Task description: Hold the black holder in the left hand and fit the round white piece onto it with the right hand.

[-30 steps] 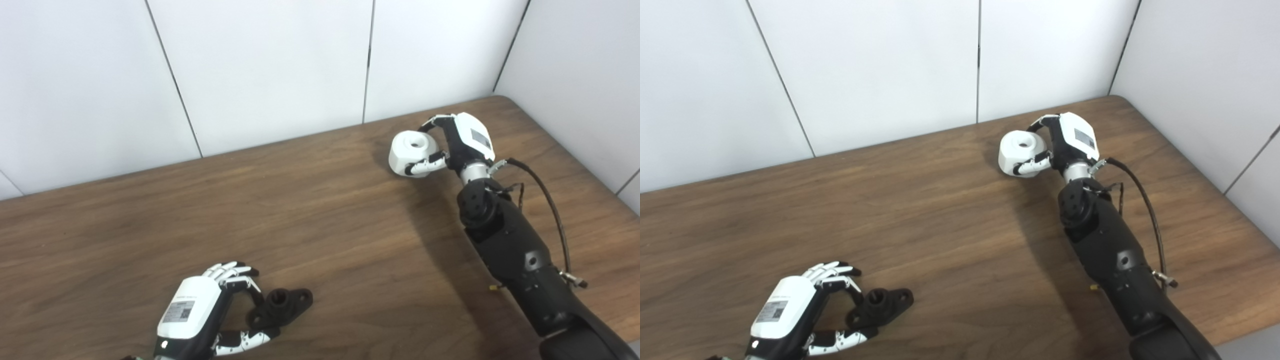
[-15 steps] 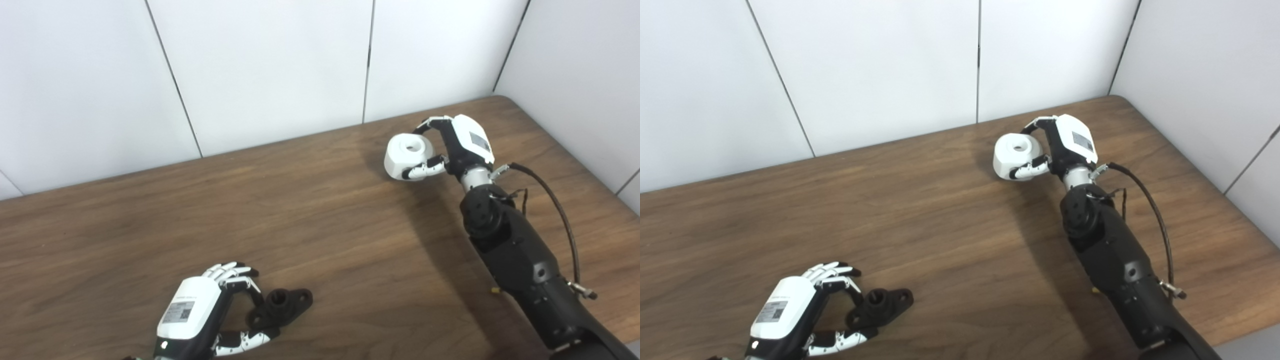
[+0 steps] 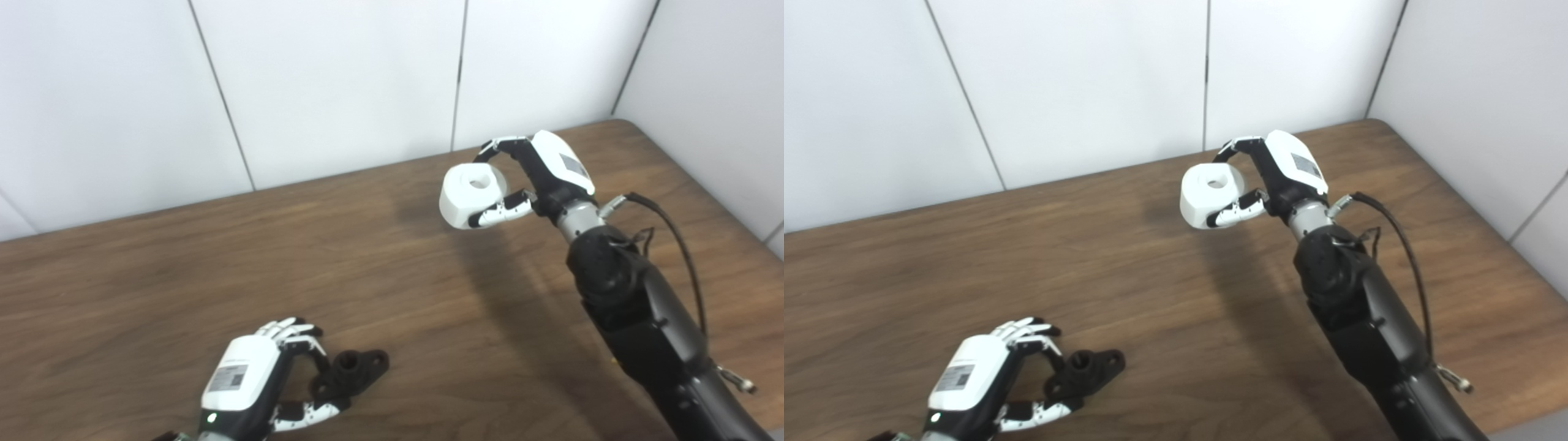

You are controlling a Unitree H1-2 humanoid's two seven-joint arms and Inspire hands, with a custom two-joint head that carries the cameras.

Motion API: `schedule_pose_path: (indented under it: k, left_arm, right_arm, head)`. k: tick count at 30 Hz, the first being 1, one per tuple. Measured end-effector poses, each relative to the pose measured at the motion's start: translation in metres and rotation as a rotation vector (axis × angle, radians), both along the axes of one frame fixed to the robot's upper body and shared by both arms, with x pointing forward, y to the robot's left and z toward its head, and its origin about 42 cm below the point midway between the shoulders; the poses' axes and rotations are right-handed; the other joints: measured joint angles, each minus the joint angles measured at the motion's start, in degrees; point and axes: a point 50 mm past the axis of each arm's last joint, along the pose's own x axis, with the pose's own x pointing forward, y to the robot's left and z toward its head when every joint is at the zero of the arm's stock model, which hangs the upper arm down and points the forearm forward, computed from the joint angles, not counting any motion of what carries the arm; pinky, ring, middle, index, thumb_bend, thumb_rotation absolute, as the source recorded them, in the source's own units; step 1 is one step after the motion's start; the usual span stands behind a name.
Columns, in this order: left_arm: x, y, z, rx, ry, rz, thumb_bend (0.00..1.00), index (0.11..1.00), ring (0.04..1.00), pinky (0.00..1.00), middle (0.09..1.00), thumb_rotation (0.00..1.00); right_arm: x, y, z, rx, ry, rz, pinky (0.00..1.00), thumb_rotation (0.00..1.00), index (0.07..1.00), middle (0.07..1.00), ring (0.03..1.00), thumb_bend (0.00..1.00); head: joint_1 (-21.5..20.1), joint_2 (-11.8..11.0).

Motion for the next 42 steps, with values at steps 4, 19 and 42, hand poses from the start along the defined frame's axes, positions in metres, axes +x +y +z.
schedule_pose_path:
  k: [4,19,42]
  left_arm:
    - [-0.001,-0.008,0.001,0.002,0.001,0.016,0.52,0.488,0.874,0.88,0.789,0.05]
    - [0.002,-0.028,0.004,0.014,-0.001,0.042,0.52,0.488,0.863,0.87,0.787,0.05]
    - [0.003,-0.035,0.007,0.027,0.007,0.045,0.52,0.488,0.861,0.87,0.785,0.05]
  right_arm:
    - [-0.012,0.018,0.011,-0.008,0.016,0.089,0.78,0.14,0.483,0.762,0.849,0.52]
    - [-0.059,0.069,0.015,-0.017,0.14,0.275,0.78,0.14,0.483,0.77,0.871,0.52]
    - [-0.075,0.104,-0.016,0.029,0.232,0.372,0.85,0.14,0.482,0.764,0.886,0.52]
  head:
    - [2.3,0.7]
    - [6.2,4.0]
    - [6.8,5.1]
